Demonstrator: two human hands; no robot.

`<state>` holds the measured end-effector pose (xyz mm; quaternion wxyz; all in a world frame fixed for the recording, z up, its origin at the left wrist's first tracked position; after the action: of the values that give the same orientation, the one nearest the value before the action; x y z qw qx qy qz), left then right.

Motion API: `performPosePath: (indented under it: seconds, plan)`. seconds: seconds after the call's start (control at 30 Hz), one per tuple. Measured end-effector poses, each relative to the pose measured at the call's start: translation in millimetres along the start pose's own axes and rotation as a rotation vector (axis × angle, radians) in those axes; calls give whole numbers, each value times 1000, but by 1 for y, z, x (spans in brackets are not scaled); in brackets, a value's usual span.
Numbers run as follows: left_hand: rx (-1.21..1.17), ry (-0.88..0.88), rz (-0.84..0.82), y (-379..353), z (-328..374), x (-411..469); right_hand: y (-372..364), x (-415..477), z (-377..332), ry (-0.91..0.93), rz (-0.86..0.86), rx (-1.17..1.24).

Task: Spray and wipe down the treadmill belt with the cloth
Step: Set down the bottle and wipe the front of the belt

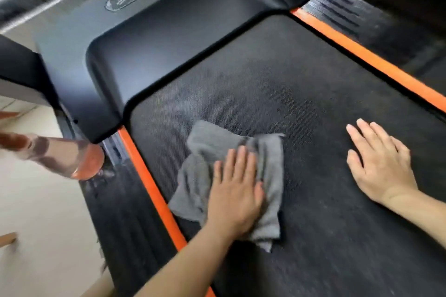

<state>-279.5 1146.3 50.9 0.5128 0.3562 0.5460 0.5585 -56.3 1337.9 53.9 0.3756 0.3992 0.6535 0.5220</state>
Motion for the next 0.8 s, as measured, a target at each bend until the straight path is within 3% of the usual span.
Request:
performPosePath:
  seconds: [0.13, 0.2, 0.23, 0.33, 0.4, 0.47, 0.53, 0.6, 0.7, 0.77, 0.8]
  plan:
    - [-37, -227, -100, -2, 19, -33, 0, 1, -12, -106, -110, -60]
    - [-193, -235, -90, 11, 5, -38, 8, -9, -45, -235, -139, 43]
    - [-250, -205, -56, 21, -5, -38, 12, -16, -75, -211, -127, 115]
    - [-242, -90, 125, 48, -41, -57, 8, -74, -191, 220, 44, 230]
    - [-196, -36, 111, 49, -65, -80, -22, -121, -248, 480, -14, 159]
    - [-131, -14, 29, 45, -80, -97, -50, -135, -258, 557, -179, 49]
    - [-82, -28, -11, 42, -85, -104, -52, -122, -239, 583, -200, -41]
    - [-80, -43, -2, 44, -79, -103, -43, -92, -191, 485, -160, -110]
    - [-135, -36, -41, 41, -61, -97, -23, -51, -118, 40, -190, -110]
    - [-178, 12, -49, 36, -59, -93, -27, -64, -136, -157, -157, -98]
    - [-193, 29, -30, 36, -60, -90, -35, -81, -167, -132, -106, -66]
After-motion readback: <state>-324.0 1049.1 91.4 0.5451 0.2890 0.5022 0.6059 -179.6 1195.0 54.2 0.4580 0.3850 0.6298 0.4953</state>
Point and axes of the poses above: each hand's wrist, its own x-axis towards the middle knuckle, its own y-axis out of the back of the hand, z = x × y, the point moved 6 cm from there along x, towards the middle knuckle, and after that the axes turned 6 degrees about -y, right-handed, at the moved point
